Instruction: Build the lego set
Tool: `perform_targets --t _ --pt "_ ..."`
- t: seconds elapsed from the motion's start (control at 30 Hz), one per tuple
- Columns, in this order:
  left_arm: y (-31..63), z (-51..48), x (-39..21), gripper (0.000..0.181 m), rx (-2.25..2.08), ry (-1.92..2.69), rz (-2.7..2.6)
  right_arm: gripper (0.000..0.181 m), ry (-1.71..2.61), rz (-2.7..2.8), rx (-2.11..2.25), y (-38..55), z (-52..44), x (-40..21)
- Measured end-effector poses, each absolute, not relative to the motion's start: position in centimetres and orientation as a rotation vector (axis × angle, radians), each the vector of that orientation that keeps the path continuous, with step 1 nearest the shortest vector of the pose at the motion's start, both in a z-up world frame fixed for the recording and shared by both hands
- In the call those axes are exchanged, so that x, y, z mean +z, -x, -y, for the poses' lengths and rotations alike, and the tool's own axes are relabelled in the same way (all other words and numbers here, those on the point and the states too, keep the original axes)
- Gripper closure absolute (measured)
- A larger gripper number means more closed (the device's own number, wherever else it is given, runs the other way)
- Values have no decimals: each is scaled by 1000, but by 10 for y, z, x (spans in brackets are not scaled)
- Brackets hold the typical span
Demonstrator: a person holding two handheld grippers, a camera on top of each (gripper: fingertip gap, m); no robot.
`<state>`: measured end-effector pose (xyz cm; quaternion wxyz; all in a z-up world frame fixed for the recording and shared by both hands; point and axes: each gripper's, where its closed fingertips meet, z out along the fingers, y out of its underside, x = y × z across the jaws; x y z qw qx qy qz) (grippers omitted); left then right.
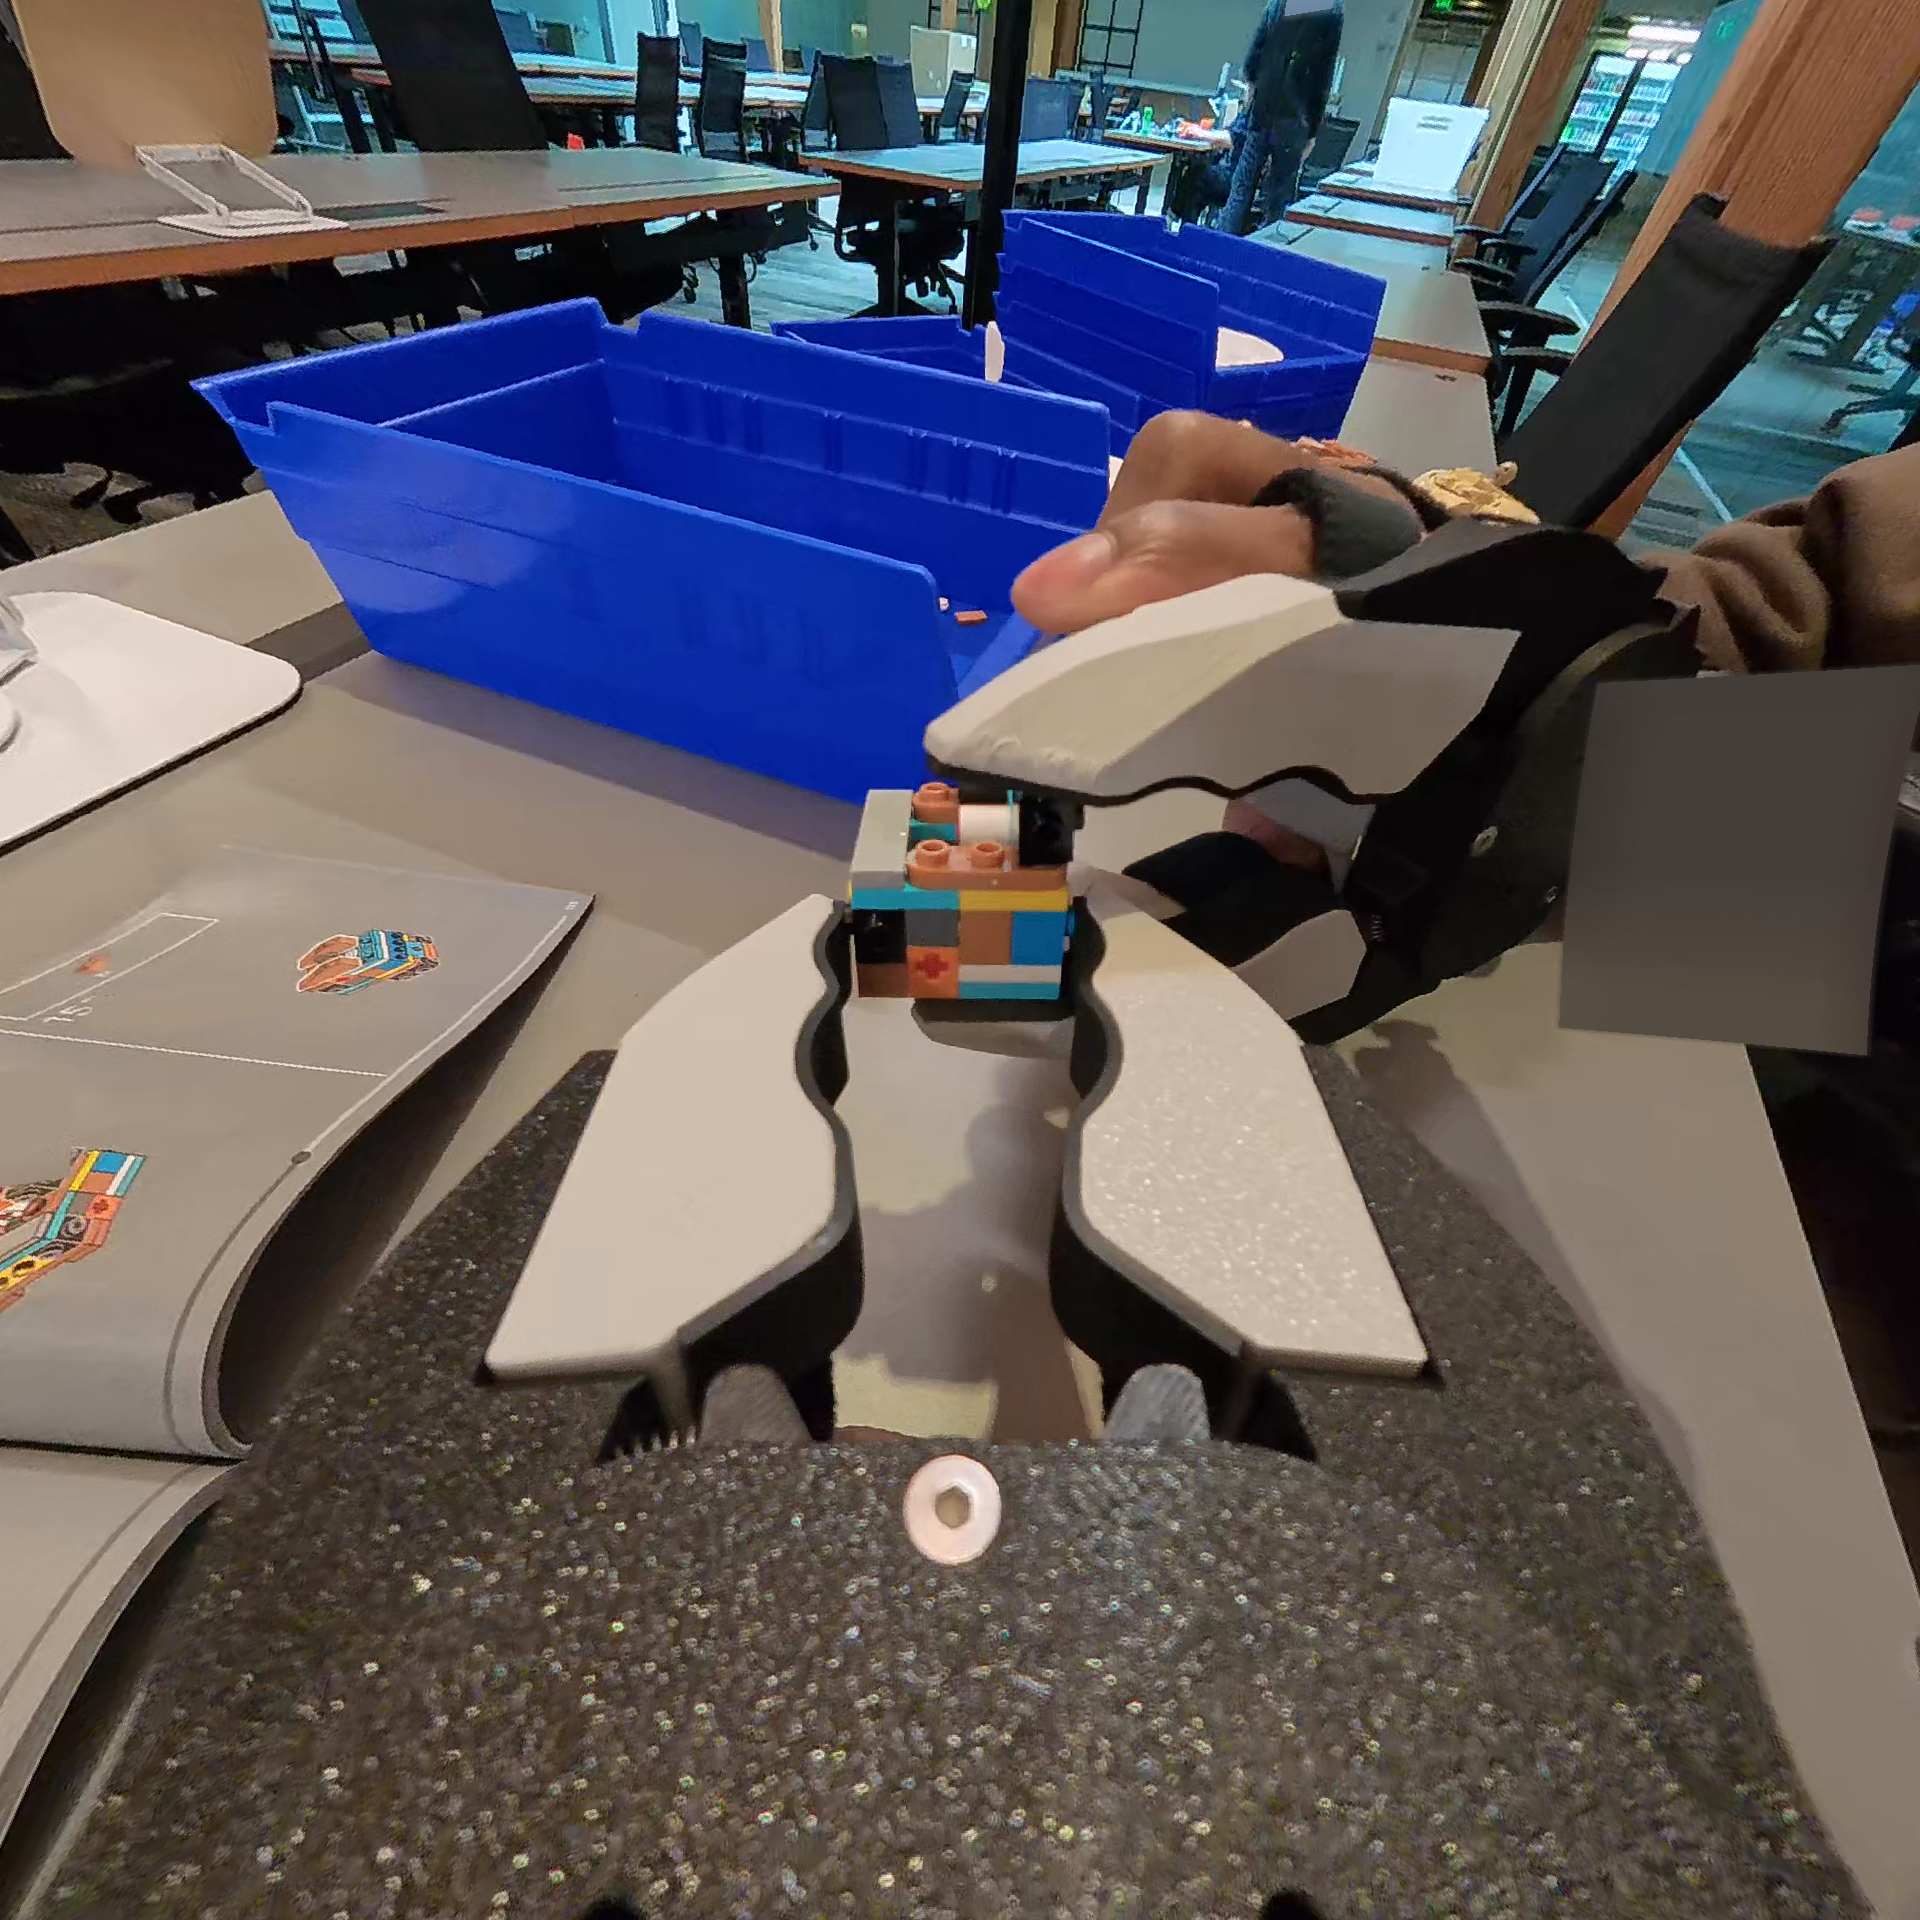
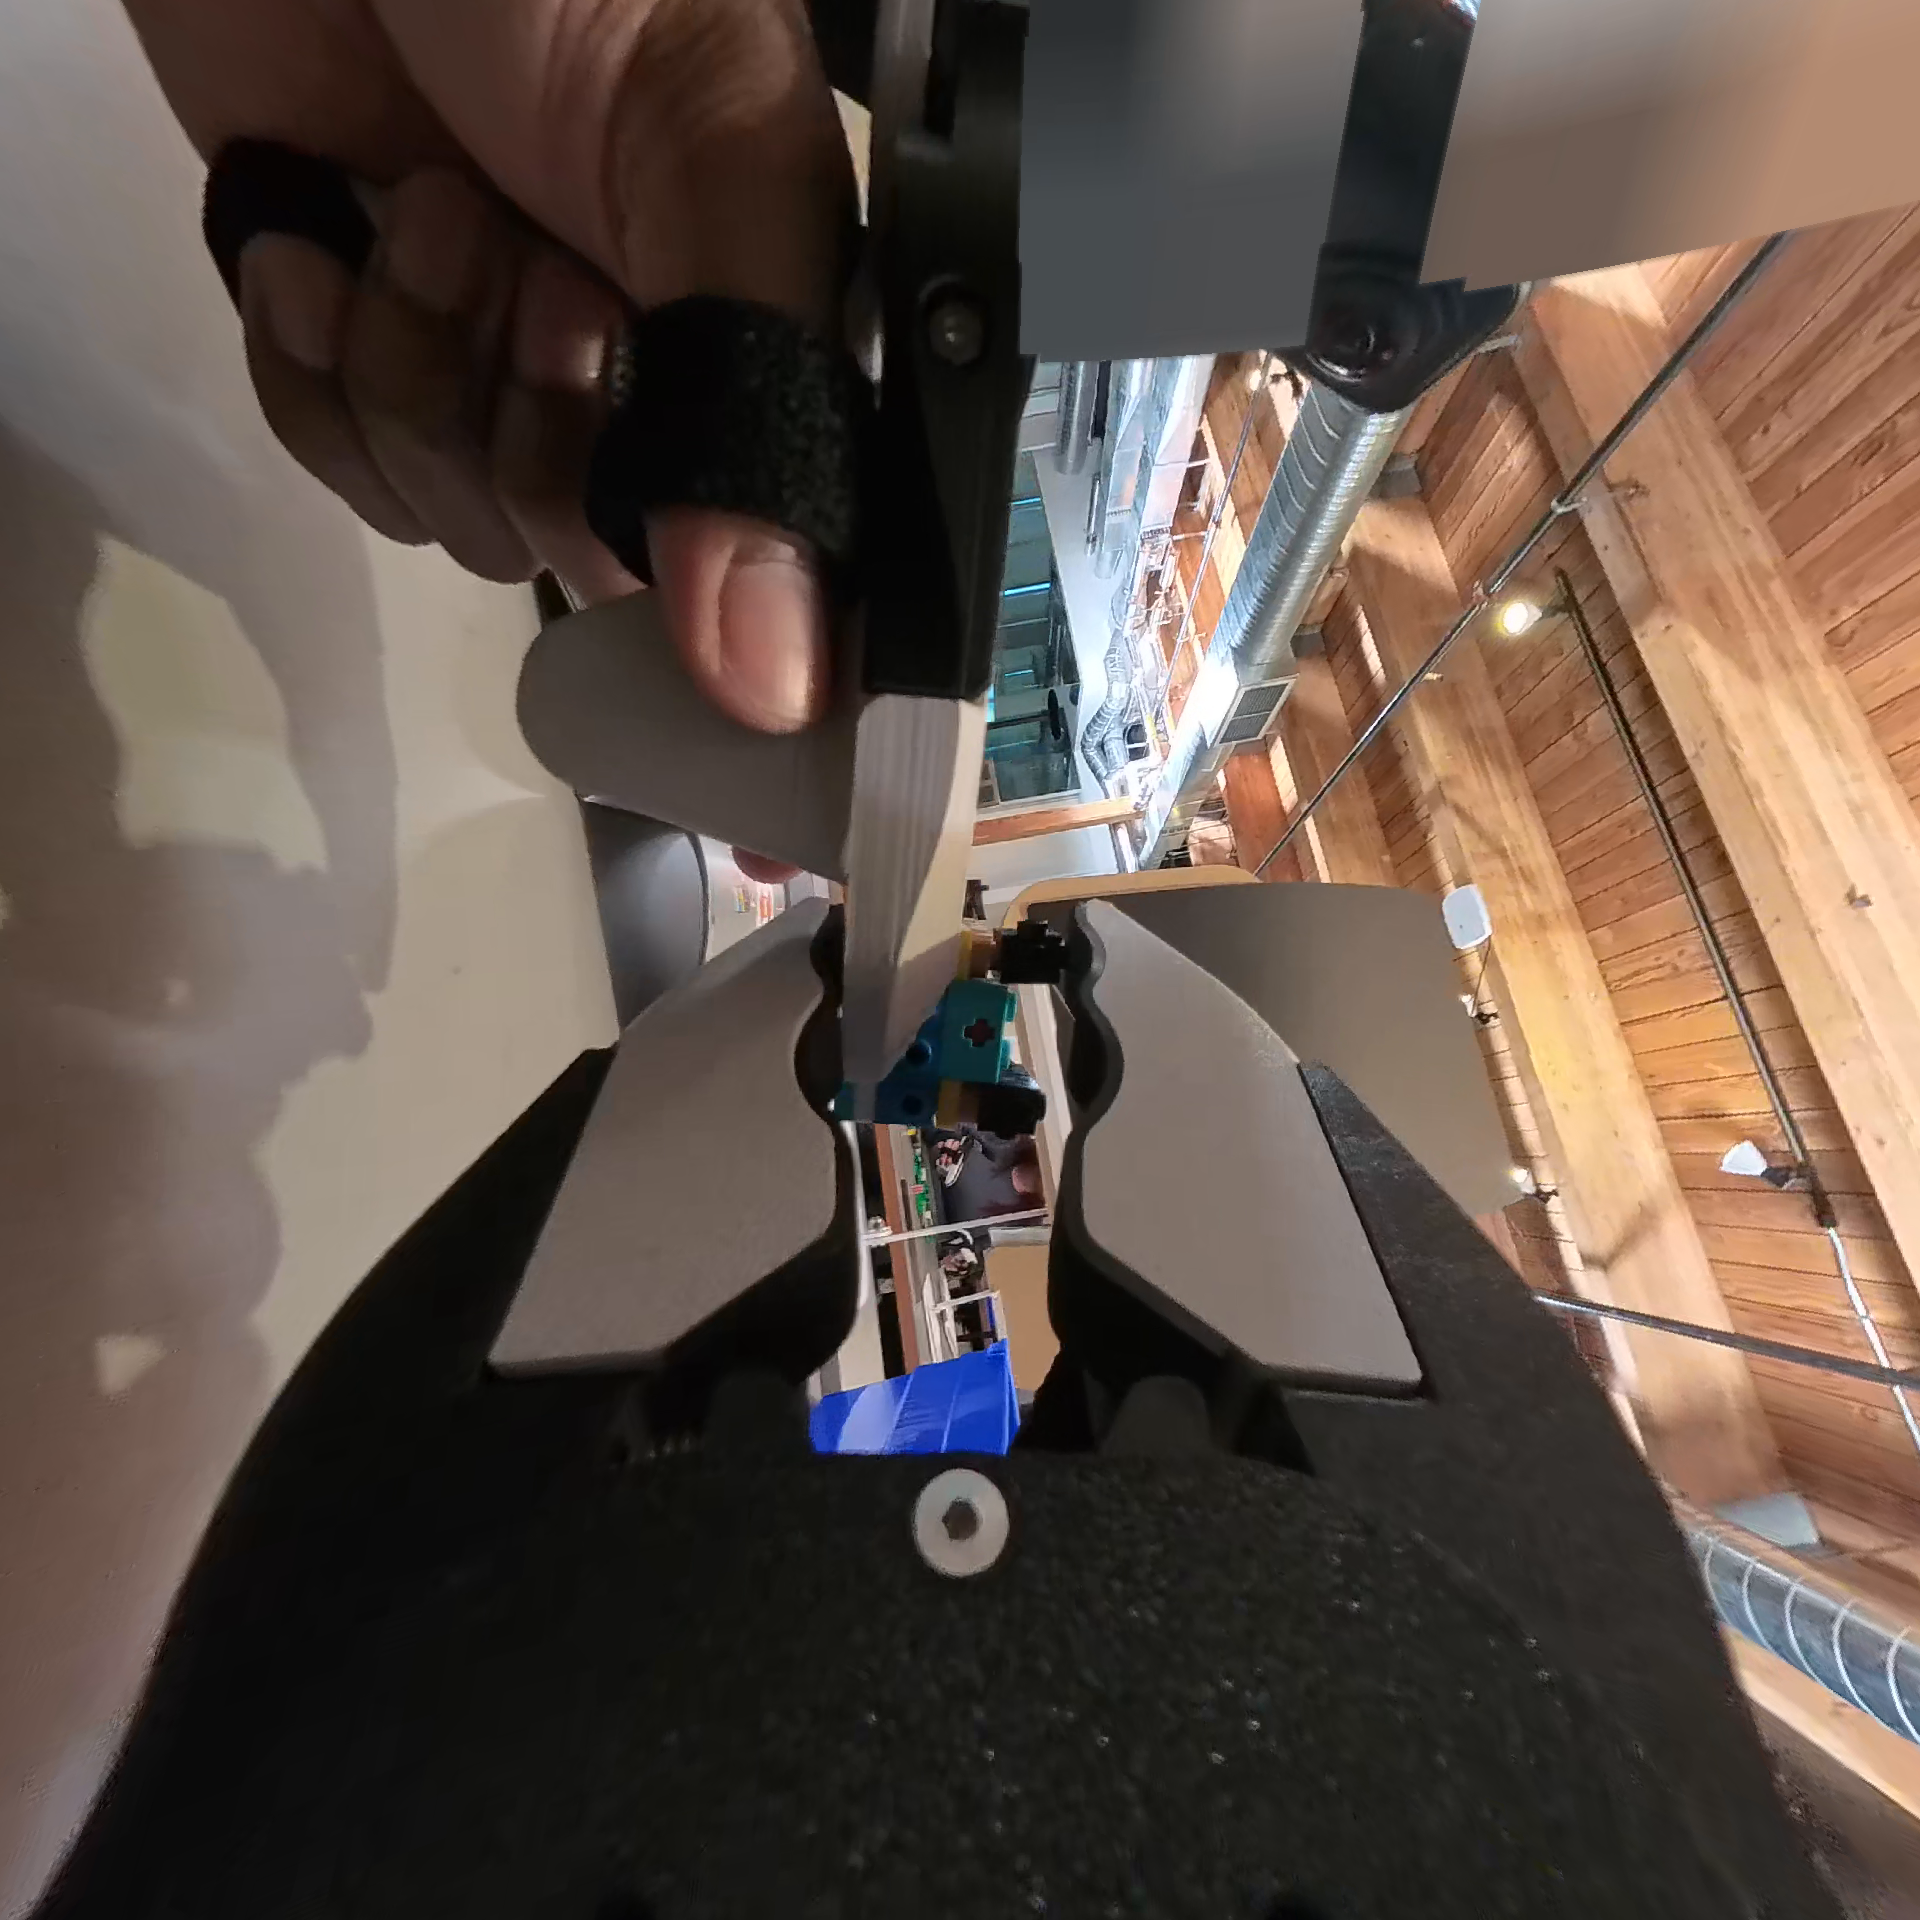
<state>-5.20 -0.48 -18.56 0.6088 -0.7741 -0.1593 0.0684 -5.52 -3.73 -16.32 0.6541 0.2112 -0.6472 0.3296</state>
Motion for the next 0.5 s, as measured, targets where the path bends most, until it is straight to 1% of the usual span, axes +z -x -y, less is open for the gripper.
perform_targets --t 0.5 --pt "54 4 -187 141 142 1764 412 142 -461 1501 756 58 36 -166"
